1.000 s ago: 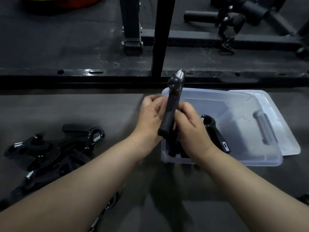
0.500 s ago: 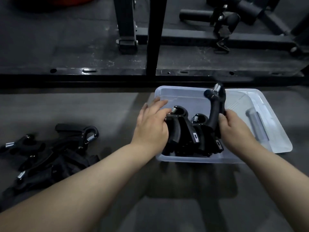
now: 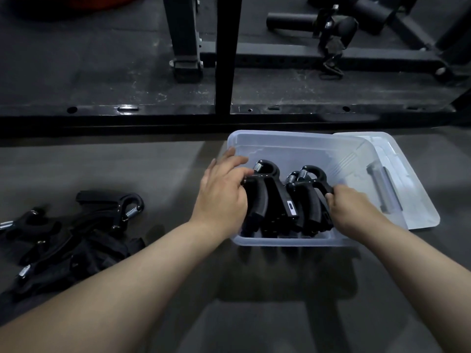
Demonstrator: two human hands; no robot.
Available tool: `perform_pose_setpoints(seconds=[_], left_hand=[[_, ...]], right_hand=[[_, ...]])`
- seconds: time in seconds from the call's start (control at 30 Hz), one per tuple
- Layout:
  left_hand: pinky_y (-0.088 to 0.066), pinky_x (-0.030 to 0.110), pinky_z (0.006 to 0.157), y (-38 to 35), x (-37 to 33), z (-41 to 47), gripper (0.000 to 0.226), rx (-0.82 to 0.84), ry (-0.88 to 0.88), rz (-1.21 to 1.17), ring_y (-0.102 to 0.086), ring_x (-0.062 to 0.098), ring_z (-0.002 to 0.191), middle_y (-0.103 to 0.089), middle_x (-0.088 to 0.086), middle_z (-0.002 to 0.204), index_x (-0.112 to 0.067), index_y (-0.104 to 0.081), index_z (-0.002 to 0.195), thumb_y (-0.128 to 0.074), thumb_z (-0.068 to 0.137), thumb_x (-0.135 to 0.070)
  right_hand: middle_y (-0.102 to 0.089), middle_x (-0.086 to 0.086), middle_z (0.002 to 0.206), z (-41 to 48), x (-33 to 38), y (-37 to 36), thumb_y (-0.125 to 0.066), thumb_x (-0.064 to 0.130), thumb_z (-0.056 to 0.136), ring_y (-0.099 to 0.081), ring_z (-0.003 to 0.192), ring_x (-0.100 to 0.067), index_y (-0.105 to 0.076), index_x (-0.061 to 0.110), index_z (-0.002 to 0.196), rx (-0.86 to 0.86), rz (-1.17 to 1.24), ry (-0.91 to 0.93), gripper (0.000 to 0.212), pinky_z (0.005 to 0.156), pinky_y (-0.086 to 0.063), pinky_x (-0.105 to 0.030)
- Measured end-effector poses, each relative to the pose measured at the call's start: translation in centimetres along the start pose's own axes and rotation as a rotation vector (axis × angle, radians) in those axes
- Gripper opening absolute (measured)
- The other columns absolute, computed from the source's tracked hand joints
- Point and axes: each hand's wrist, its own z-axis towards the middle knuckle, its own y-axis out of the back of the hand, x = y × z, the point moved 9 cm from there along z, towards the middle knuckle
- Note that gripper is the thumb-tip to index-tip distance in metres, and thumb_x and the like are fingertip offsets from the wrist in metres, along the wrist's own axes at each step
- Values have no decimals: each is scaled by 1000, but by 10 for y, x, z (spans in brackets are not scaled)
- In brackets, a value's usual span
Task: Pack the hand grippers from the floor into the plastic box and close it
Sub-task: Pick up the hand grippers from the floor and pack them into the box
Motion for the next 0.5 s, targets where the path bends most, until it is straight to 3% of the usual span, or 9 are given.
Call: perform_pose_setpoints(seconds=[0.17, 0.33, 0.5], left_hand=[[-16, 42, 120, 0, 0, 0, 45, -6, -3, -4, -22, 3, 143, -52, -9, 138, -22, -68, 111, -45, 83, 5], [-15, 41, 120, 0, 1, 0, 45, 1, 1, -5, -21, 2, 143, -51, -10, 138, -23, -68, 111, -45, 83, 4], [-14, 40, 121, 0, 2, 0, 43, 9, 9, -7, -20, 0, 143, -50, -12, 139, -25, -67, 111, -46, 85, 2]], right_hand=[[-58, -21, 112, 6, 8, 0, -32, 35, 102, -51, 107, -41, -51, 10, 100, 18, -16, 27, 30, 78, -38, -39], [-52, -19, 114, 2, 12, -6, -36, 40, 101, -50, 111, -41, -55, 9, 110, 35, -40, 27, 38, 91, -43, -44], [-50, -17, 124, -3, 10, -17, -47, 42, 96, -51, 115, -39, -44, 12, 120, 149, -52, -23, 39, 93, -44, -45]])
